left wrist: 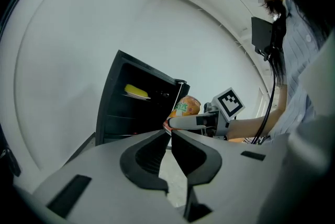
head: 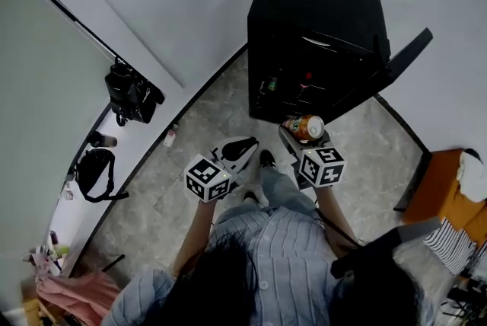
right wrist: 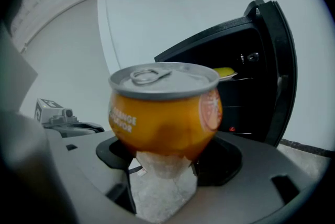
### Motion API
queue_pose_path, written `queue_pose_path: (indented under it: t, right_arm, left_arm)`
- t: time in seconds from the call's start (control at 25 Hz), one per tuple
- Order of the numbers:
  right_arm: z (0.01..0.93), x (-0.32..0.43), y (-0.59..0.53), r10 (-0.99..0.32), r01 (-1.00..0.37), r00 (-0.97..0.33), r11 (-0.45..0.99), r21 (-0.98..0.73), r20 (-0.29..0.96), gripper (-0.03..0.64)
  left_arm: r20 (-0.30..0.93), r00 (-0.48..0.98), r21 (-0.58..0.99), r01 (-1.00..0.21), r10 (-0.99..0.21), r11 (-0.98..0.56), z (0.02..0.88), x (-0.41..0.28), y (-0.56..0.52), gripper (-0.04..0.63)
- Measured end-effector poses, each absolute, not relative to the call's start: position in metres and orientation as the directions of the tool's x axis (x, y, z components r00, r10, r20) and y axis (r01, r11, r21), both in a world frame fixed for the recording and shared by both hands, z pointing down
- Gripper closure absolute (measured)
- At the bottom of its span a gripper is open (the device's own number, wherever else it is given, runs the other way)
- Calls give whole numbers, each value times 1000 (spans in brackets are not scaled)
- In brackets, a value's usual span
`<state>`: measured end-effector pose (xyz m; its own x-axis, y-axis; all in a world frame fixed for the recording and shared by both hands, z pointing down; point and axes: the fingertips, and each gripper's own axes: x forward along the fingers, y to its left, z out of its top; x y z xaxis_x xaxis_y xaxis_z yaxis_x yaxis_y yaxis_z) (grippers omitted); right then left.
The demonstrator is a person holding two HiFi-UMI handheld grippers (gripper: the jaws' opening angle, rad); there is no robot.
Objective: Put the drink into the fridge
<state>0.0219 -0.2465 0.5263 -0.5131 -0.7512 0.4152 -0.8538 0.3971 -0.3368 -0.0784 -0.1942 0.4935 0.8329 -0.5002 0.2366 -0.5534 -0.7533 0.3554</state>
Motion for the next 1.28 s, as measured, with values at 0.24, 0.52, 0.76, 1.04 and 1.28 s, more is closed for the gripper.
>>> queue_pose_path:
  t: [0.24, 0.52, 0.76, 1.04, 1.28]
  right_arm:
    - [552, 45, -291, -748, -874, -482, 374, -311, 456, 302]
    - [579, 66, -345, -763, -897, -438, 334, -290, 475, 302]
    - [607, 79, -384, -771, -910, -410, 312, -271, 487, 302]
    - [636, 100, -425, -787, -936, -345, 244, -255, 512, 302]
    - [664, 119, -452, -780, -959, -280, 202, -198, 560, 302]
  left_arm:
    - [256, 855, 365, -517, -450, -775, 505, -54, -227, 554]
    - [290, 865, 364, -495, -409, -789, 517, -37, -255, 554]
    - [306, 862, 363, -498, -403, -788, 525, -28, -281, 554]
    - [321, 857, 368, -505, -403, -781, 531, -18, -298, 554]
    - [347, 843, 374, -526, -411, -764, 538, -18, -303, 554]
